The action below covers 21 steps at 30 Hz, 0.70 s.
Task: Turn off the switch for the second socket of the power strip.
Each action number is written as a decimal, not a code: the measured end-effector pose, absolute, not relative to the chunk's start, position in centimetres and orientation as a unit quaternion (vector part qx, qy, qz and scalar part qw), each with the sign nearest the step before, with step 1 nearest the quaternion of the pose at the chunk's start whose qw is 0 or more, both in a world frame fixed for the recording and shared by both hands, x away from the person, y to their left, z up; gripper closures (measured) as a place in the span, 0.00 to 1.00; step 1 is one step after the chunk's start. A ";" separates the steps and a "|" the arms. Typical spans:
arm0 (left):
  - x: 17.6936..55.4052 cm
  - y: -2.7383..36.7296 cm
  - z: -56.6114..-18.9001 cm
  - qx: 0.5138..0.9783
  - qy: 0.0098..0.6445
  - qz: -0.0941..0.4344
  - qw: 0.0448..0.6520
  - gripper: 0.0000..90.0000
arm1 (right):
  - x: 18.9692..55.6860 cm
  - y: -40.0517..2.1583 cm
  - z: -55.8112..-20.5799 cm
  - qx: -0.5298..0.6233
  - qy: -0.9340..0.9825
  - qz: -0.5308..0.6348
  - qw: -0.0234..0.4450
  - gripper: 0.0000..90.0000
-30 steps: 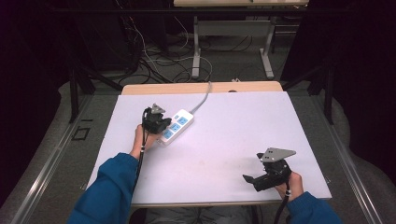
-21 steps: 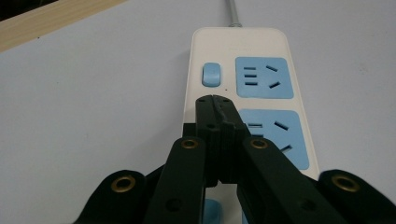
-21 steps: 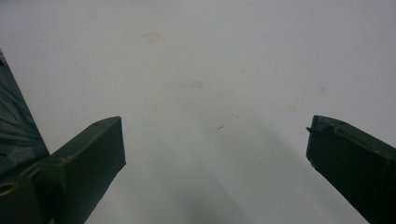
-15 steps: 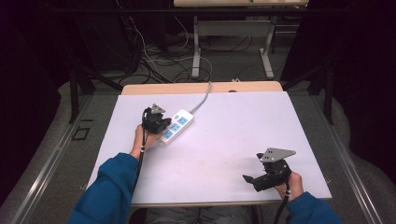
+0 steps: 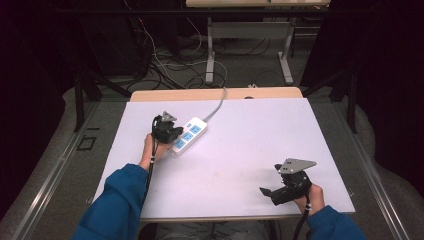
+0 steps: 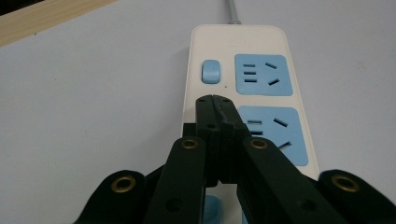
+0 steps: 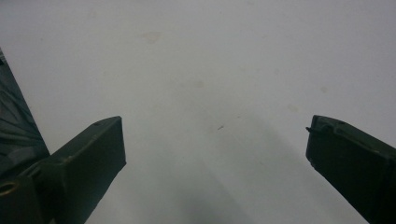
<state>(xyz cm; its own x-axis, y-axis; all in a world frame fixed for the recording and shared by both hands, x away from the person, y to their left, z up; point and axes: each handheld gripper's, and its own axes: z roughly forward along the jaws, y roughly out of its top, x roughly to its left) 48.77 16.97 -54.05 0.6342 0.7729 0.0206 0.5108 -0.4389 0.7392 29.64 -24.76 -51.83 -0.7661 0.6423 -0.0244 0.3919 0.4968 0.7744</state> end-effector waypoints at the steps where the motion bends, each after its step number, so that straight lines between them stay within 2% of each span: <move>1: 48.8 17.0 -54.0 0.831 0.386 0.178 0.360 1.00 | 29.6 -24.8 -51.8 0.304 0.851 0.399 0.157 0.05; 21: 48.7 16.8 -54.2 0.824 0.390 0.187 0.367 1.00 | 29.7 -24.7 -51.9 0.303 0.850 0.400 0.160 0.05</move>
